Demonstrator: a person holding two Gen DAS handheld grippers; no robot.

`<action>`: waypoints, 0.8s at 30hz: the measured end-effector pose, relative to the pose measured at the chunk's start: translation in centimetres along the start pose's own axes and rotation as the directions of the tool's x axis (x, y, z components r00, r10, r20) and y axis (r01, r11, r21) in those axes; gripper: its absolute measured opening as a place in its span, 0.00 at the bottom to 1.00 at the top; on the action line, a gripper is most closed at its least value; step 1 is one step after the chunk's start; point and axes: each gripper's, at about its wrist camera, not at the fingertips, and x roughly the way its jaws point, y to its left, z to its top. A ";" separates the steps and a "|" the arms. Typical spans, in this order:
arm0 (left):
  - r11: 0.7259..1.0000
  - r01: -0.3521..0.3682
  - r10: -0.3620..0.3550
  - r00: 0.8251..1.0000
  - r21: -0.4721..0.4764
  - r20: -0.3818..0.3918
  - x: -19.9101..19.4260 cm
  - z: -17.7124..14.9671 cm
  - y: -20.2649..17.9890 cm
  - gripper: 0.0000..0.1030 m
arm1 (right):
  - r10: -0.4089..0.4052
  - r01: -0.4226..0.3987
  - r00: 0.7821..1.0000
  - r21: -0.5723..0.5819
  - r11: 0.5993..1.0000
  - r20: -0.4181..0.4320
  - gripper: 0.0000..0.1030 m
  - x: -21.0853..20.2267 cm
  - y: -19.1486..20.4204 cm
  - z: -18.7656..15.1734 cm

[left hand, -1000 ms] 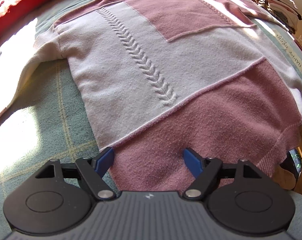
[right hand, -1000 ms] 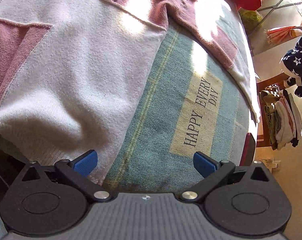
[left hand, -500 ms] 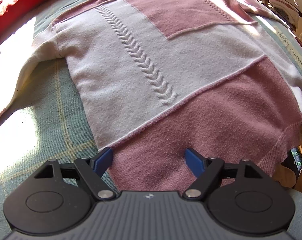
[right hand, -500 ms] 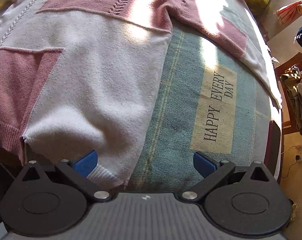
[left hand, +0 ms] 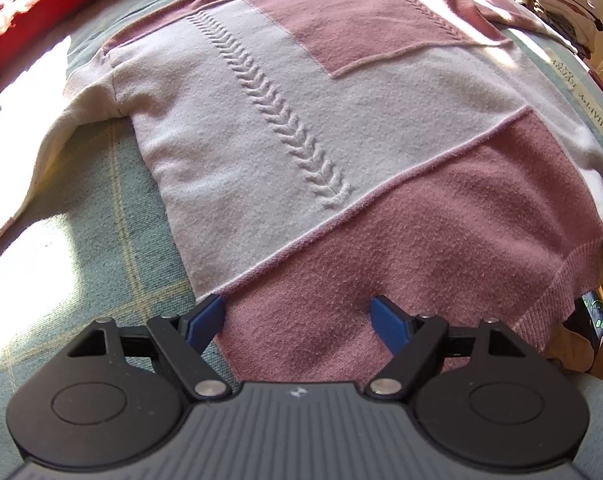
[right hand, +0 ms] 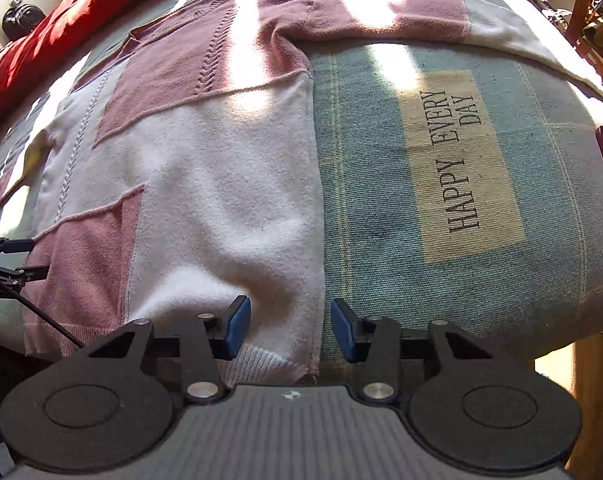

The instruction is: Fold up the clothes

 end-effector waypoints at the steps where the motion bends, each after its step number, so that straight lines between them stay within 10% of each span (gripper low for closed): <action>1: 1.000 0.001 -0.001 1.000 0.001 0.001 0.0 0.0 0.0 0.78 | 0.019 -0.019 1.000 0.033 0.999 -0.001 0.43 0.5 -0.7 -0.2; 6: 1.000 0.006 -0.006 1.000 0.002 0.003 0.0 -0.1 0.1 0.79 | 0.038 -0.039 0.999 0.086 0.996 0.005 0.37 2.1 -1.7 -0.8; 8: 1.000 0.005 -0.005 1.000 0.004 0.002 0.0 0.0 0.1 0.79 | 0.041 -0.043 0.999 0.087 0.995 0.028 0.11 1.9 -1.3 -0.9; 19: 0.999 0.022 -0.023 0.999 0.023 0.024 -2.0 0.4 0.5 0.76 | -0.089 0.084 0.993 -0.061 0.995 -0.084 0.09 -0.5 -1.4 1.2; 24: 0.990 0.064 -0.081 0.986 0.123 0.143 -2.4 3.7 -1.0 0.76 | -0.012 0.019 0.998 -0.107 0.994 0.059 0.22 -2.3 0.7 4.4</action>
